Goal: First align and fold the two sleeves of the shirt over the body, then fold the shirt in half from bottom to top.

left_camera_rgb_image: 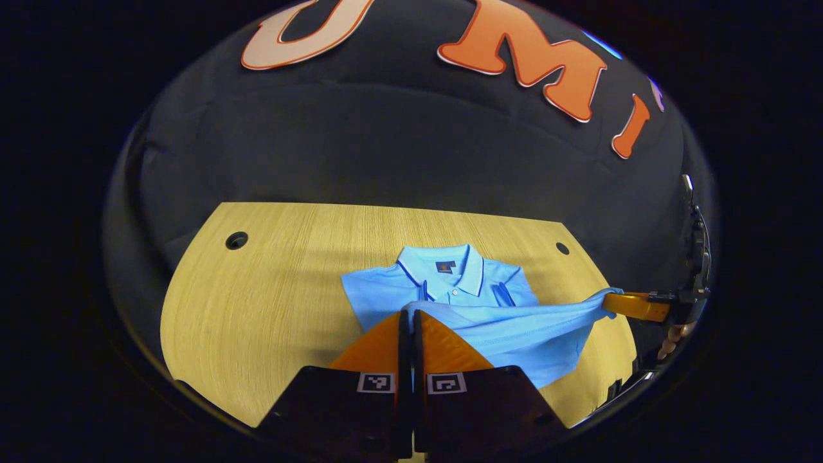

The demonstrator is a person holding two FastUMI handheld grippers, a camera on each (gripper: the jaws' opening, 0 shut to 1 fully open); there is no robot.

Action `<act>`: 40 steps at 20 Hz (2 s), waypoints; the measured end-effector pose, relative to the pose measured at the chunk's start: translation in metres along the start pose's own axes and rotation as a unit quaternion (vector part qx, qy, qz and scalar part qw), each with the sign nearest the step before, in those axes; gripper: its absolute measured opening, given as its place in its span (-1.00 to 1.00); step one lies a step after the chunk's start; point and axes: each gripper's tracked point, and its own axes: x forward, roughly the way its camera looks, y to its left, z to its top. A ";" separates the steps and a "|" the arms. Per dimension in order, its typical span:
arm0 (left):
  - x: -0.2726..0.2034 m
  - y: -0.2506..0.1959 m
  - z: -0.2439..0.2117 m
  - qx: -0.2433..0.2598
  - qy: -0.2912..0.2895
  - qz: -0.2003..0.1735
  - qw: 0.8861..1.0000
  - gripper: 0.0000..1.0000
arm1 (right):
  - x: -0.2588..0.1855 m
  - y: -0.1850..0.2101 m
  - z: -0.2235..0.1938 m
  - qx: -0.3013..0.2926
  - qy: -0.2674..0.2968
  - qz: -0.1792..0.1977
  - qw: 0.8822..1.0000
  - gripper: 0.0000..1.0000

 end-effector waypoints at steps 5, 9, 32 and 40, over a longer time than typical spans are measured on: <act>0.055 0.030 0.026 0.010 0.010 0.003 1.000 -0.91 | 0.053 0.002 0.025 0.002 0.018 -0.010 1.000 -0.99; 0.089 0.045 0.049 0.019 0.001 0.009 1.000 -0.91 | 0.094 0.008 0.045 0.026 0.019 -0.003 0.999 -0.99; -0.037 0.008 0.075 0.019 -0.080 0.078 0.994 1.00 | -0.028 0.014 0.094 -0.037 -0.115 0.060 0.991 0.89; -0.167 -0.049 0.069 0.059 -0.183 0.106 0.976 1.00 | -0.152 -0.009 0.084 -0.045 -0.214 0.077 0.973 0.92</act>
